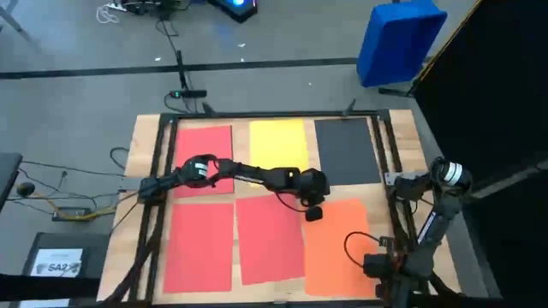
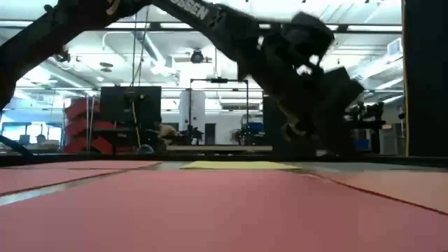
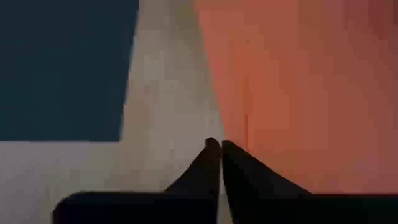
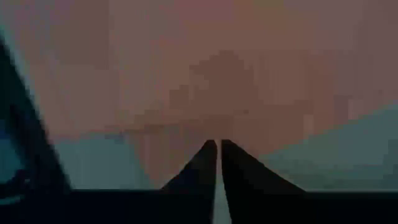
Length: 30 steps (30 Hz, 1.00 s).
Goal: Organize paper
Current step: Stack the orange paper on top of the orange paper
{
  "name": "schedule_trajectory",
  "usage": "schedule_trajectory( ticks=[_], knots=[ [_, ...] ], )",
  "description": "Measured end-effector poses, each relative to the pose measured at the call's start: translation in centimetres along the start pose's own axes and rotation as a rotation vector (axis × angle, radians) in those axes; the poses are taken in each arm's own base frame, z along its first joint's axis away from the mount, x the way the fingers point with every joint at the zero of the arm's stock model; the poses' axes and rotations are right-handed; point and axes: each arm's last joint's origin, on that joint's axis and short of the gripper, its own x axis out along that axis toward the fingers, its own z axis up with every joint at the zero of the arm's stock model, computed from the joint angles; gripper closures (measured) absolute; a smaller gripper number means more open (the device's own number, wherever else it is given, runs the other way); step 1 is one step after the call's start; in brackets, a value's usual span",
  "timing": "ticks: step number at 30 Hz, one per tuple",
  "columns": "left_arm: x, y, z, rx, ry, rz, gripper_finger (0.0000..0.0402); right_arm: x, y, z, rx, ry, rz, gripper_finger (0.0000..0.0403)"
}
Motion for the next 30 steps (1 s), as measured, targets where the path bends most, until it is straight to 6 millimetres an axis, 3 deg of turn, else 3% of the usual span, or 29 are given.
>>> schedule_trajectory(
  ticks=[2,5,13,20,30],
  knots=[
    [-1.4,-0.5,0.6,0.026,0.011,0.019,0.0402,-0.1,0.0,0.3,-0.008,-0.011,0.010,0.0403],
    [-1.8,-1.4,0.7,0.074,0.014,0.044,0.0402,-0.2,0.8,0.5,-0.075,-0.034,0.094,0.0403],
    [1.4,-0.2,0.1,0.042,-0.097,0.066,0.0402,-0.1,3.2,2.4,-0.160,-0.133,0.325,0.0403],
    [3.3,1.3,-1.3,-0.037,-0.066,0.036,0.0402,1.7,4.9,3.1,-0.200,-0.144,0.420,0.0403],
    [3.4,1.0,-1.5,-0.032,-0.049,0.024,0.0402,2.7,4.5,2.4,-0.167,-0.021,0.362,0.0403]
  ],
)
